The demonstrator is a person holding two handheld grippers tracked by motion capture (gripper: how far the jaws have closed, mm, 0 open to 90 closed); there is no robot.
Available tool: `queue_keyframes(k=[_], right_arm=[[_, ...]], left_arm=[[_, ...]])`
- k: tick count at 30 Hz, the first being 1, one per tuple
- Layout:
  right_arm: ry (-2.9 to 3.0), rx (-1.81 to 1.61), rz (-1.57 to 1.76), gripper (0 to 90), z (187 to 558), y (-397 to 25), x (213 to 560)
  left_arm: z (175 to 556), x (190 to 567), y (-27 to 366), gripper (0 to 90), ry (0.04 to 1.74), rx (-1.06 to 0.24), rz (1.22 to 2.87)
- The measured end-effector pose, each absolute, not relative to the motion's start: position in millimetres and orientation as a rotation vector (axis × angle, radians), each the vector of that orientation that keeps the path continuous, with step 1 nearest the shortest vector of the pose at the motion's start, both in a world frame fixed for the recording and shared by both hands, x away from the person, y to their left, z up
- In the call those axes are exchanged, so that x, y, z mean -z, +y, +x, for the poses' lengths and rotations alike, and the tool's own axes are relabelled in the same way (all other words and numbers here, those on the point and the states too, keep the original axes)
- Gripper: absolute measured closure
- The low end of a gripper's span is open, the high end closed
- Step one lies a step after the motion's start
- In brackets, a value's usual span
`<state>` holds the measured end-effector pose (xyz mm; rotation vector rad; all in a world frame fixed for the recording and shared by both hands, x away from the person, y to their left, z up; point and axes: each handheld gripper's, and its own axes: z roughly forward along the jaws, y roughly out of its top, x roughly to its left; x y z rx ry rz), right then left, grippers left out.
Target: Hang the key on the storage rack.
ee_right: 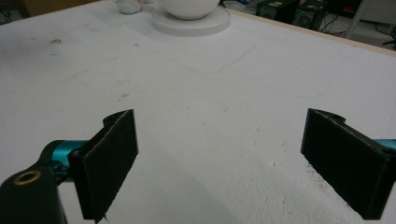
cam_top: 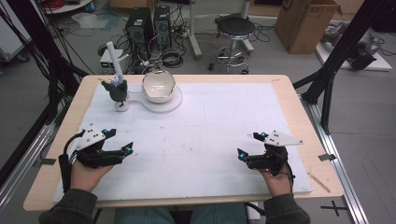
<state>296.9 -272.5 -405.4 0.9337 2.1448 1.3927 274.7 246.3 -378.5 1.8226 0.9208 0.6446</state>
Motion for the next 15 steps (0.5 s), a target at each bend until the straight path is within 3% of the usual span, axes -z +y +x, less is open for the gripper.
queue_keyframes(k=[15], right_arm=[[2.148,-1.385,0.943,10.2,298,-273,406]], left_arm=[[263,384,252,20.9,0.922,-0.649,1.822]])
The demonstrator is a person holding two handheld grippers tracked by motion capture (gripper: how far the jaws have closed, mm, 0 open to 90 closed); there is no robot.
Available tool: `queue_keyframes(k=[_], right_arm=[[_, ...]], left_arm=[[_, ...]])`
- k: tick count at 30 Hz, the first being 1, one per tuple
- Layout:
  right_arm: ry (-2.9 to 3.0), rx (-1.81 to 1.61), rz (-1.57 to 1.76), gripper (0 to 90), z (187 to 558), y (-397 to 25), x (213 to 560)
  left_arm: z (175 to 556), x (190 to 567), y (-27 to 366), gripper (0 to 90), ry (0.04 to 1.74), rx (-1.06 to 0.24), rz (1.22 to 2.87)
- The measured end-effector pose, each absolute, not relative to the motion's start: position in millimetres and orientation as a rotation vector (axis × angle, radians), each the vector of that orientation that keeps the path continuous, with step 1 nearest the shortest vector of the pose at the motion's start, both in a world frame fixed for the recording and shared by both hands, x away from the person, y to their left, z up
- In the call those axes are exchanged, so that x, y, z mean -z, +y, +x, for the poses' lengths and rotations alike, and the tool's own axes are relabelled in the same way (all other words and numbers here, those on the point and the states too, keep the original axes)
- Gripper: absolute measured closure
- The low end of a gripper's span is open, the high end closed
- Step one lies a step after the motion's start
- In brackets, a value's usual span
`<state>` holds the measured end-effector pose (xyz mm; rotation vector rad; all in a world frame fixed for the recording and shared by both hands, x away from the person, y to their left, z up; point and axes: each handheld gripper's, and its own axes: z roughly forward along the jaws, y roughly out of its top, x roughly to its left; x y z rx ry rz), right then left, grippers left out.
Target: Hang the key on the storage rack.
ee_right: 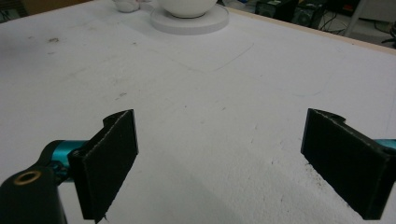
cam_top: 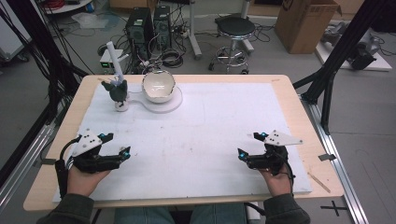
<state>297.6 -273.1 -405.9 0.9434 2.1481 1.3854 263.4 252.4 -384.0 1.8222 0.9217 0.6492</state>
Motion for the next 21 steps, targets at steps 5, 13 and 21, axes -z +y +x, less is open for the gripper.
queue_keyframes(k=[5,13,21], right_arm=[[2.152,-1.384,0.936,10.2,298.2,-272.9,406.1],[2.158,-1.38,0.937,10.2,299.2,-272.8,407.4],[2.169,-1.368,0.946,10.2,300.3,-273.3,409.4]], left_arm=[[260.0,386.1,254.7,20.9,0.928,-0.65,1.818],[255.0,390.2,258.4,20.8,0.93,-0.65,1.82],[252.5,393.4,259.5,20.2,0.931,-0.643,1.824]])
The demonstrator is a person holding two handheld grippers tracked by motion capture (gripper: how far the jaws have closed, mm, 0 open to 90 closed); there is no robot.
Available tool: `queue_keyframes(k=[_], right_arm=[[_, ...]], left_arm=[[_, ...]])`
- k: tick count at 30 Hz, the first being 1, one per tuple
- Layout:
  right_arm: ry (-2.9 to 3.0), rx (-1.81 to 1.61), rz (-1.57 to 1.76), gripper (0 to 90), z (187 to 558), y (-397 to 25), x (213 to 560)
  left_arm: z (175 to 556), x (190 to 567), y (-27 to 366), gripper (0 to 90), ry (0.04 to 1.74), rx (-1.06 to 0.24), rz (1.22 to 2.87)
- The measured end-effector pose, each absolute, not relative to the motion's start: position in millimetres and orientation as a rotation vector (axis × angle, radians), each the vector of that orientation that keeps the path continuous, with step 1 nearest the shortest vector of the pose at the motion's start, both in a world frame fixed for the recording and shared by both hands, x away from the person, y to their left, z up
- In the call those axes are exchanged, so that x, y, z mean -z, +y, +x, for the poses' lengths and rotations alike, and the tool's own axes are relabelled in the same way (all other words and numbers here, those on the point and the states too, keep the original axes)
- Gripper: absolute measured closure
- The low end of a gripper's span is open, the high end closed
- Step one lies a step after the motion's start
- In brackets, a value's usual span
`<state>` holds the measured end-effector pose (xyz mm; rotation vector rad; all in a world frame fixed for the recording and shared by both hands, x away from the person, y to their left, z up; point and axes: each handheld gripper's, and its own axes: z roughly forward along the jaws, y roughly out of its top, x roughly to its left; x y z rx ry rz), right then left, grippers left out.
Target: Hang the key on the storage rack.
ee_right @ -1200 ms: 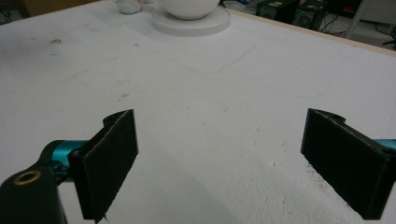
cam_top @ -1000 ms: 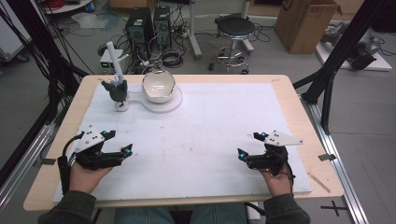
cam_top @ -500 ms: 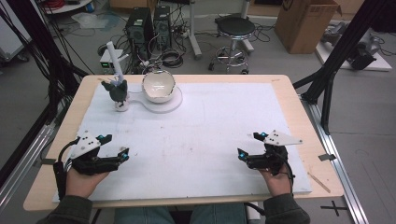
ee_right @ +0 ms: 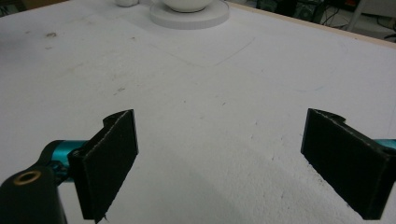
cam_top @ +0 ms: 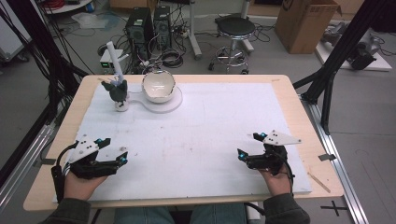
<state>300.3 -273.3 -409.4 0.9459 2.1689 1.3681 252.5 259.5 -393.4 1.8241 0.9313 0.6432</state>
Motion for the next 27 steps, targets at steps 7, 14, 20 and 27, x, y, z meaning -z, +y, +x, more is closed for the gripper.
queue_keyframes(k=[7,14,20,27], right_arm=[[2.172,-1.365,0.949,10.2,301,-273,410],[2.181,-1.355,0.948,10.3,301,-272,412],[2.193,-1.347,0.947,10.2,302,-273,415],[2.198,-1.343,0.94,10.2,303,-272,416]], left_arm=[[250,397,260,19.9,0.93,-0.636,1.832],[249,402,262,19.9,0.936,-0.626,1.836],[248,406,263,19.9,0.941,-0.627,1.842],[248,408,263,19.5,0.94,-0.617,1.84]])
